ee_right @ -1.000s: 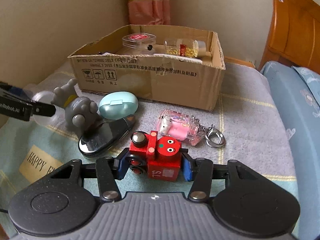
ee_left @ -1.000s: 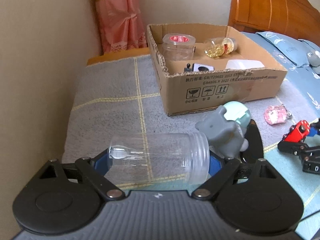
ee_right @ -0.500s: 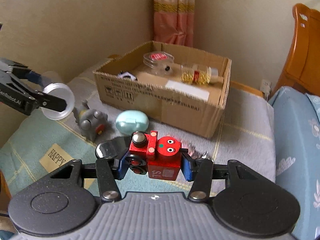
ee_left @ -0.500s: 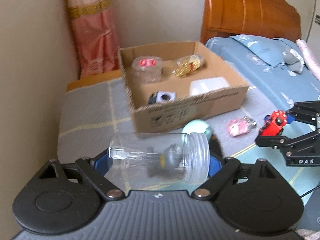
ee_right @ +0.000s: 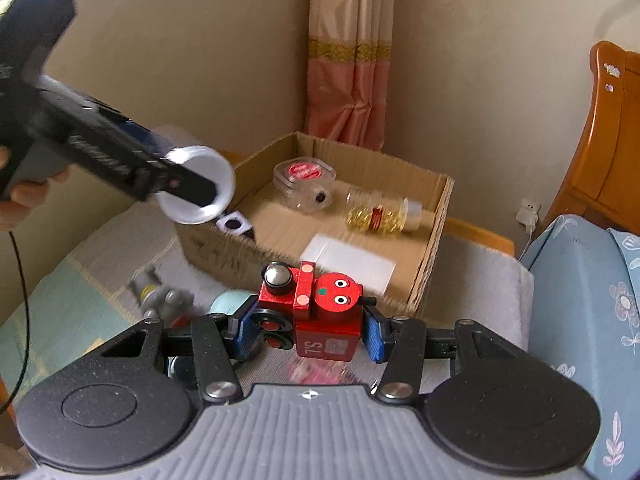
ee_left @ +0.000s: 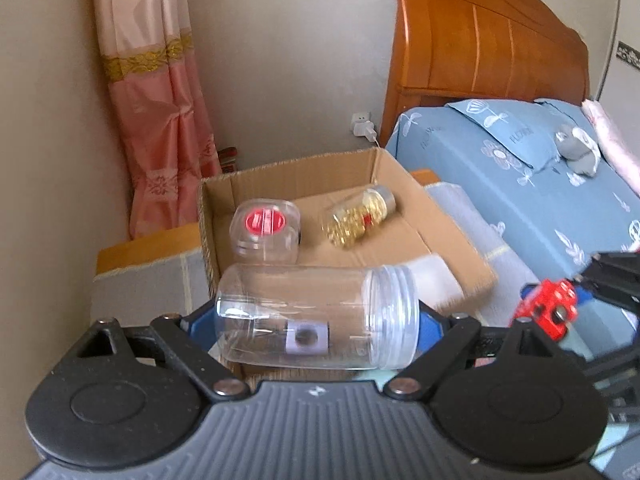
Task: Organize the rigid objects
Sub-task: 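Carry the clear cup and red robot into the box, opening both tools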
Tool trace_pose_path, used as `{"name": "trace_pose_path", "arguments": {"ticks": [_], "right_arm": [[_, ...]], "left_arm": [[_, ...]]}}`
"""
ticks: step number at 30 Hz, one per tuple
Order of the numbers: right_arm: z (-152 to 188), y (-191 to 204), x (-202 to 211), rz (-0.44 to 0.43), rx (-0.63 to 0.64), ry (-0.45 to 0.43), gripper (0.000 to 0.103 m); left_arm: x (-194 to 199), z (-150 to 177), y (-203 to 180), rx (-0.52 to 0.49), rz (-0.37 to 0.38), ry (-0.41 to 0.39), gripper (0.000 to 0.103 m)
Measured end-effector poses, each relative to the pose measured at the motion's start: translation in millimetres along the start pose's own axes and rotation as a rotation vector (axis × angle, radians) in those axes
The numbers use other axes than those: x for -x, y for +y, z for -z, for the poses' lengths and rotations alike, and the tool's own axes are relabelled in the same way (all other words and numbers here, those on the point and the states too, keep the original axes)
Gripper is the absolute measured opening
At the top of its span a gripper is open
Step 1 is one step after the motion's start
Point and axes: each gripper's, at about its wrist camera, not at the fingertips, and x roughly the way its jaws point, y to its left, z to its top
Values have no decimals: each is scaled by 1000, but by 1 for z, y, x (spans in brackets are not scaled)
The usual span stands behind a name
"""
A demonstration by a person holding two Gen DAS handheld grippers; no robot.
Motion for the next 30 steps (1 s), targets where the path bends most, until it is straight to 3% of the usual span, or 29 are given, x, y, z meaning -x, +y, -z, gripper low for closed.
{"name": "trace_pose_path", "arguments": {"ticks": [6, 12, 19, 30], "right_arm": [[-16, -11, -9, 15, -4, -12, 56], [-27, -18, -17, 26, -3, -11, 57], [-40, -26, -29, 28, 0, -1, 57], [-66, -39, -61, 50, 10, 29, 57]], "left_arm": [[-36, -17, 8, 27, -24, 14, 91], [-52, -8, 16, 56, -34, 73, 95], [-28, 12, 18, 32, -38, 102, 95], [15, 34, 19, -1, -39, 75, 96]]}}
